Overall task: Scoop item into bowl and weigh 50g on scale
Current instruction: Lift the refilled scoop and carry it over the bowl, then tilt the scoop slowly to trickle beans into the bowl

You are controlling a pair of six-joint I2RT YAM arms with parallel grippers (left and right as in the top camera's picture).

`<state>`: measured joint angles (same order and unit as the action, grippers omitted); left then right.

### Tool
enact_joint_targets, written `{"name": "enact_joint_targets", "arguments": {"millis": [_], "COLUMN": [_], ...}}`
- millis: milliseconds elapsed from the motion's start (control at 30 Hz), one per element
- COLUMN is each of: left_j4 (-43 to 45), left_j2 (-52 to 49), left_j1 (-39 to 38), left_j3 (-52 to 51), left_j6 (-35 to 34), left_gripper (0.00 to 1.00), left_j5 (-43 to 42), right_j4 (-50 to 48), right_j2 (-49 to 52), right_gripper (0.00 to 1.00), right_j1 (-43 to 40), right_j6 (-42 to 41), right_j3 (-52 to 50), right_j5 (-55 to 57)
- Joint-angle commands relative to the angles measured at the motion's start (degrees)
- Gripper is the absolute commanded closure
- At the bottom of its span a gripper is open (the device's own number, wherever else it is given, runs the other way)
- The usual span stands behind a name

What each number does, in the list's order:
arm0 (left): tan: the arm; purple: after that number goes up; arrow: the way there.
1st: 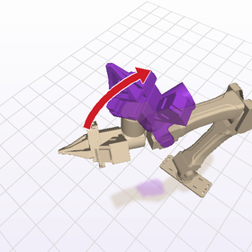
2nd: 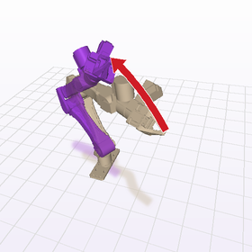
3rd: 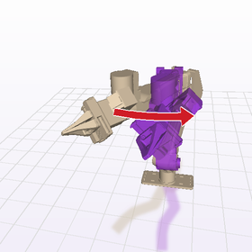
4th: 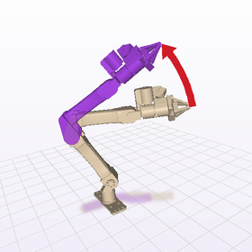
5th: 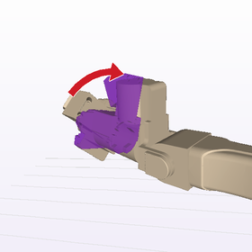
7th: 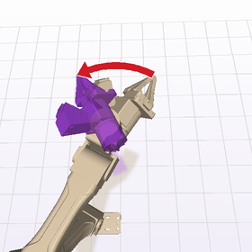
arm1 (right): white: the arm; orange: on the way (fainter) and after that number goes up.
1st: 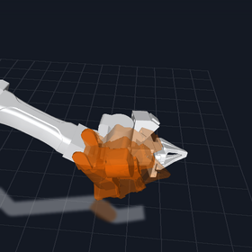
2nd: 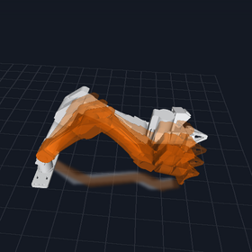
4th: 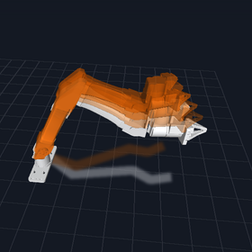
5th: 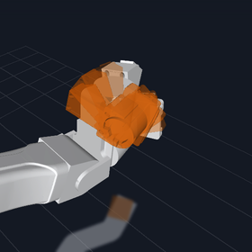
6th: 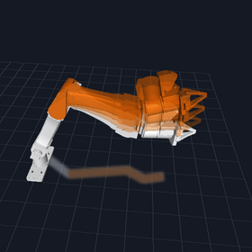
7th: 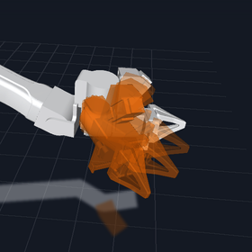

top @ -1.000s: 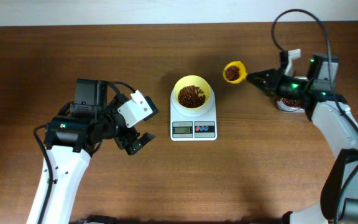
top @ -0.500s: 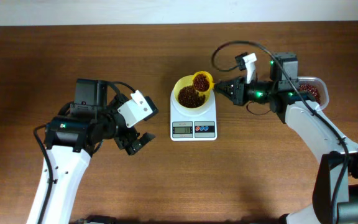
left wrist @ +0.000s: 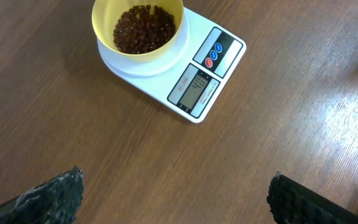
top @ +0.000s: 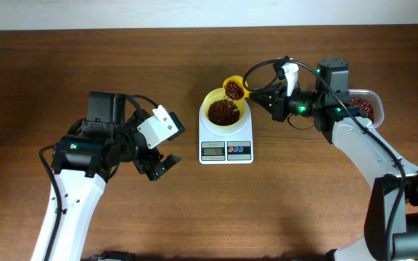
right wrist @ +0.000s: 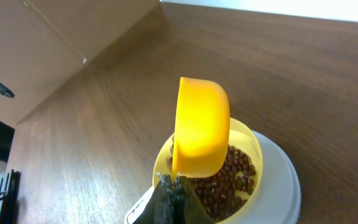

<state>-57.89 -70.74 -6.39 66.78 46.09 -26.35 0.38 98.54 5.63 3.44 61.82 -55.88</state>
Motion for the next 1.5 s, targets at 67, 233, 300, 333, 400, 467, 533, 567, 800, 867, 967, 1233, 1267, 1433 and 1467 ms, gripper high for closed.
{"name": "enact_joint_targets", "arguments": {"millis": [67,233,300,333,400,467,533,567,800,867,967,1233,1267,1433,1467], "left_j4": [-0.09,-0.09,-0.09,-0.09,-0.09,-0.09,-0.09,-0.09,-0.09,-0.09,-0.09,-0.09,-0.09,-0.09,-0.09], "left_j2": [0.02,0.02,0.02,0.02,0.02,0.02,0.02,0.02,0.02,0.02,0.02,0.02,0.02,0.02,0.02], "left_j1": [0.07,0.07,0.07,0.07,0.07,0.07,0.07,0.07,0.07,0.07,0.07,0.07,0.07,0.07,0.07], "left_j3": [0.98,0.98,0.98,0.98,0.98,0.98,0.98,0.98,0.98,0.98,0.98,0.98,0.98,0.98,0.98], "left_j6": [0.74,0.74,0.74,0.74,0.74,0.74,0.74,0.74,0.74,0.74,0.74,0.74,0.74,0.74,0.74], "left_gripper": [0.01,0.01,0.01,0.01,0.01,0.01,0.01,0.01,0.01,0.01,0.01,0.01,0.01,0.01,0.01], "left_j5": [-0.20,-0.22,-0.20,-0.22,-0.20,-0.20,-0.20,-0.22,-0.22,-0.20,-0.20,-0.22,-0.22,-0.20,-0.20], "right_j4": [0.02,0.00,0.00,-0.02,-0.13,-0.68,0.55,0.87,-1.29,-1.29,-1.29,-2.10,-2.45,-4.83,-4.35], "right_j2": [0.20,0.20,0.20,0.20,0.20,0.20,0.24,0.24,0.24,0.24,0.24,0.35,0.33,0.31,0.31], "right_gripper": [0.96,0.96,0.96,0.96,0.96,0.96,0.96,0.96,0.96,0.96,0.96,0.96,0.96,0.96,0.96], "right_j1": [0.42,0.42,0.42,0.42,0.42,0.42,0.42,0.39,0.42,0.42,0.42,0.42,0.42,0.42,0.42], "right_j6": [0.63,0.63,0.63,0.61,0.61,0.61,0.66,0.63,0.63,0.61,0.61,-3.69,-3.74,-4.74,-4.81], "right_j3": [0.22,0.24,0.22,0.24,0.24,0.24,0.22,0.24,0.24,0.24,0.24,0.22,0.24,0.22,0.24], "right_j5": [0.63,0.61,0.61,0.61,0.35,-1.79,2.73,4.90,2.12,2.12,2.10,3.21,2.38,0.33,0.76]}}
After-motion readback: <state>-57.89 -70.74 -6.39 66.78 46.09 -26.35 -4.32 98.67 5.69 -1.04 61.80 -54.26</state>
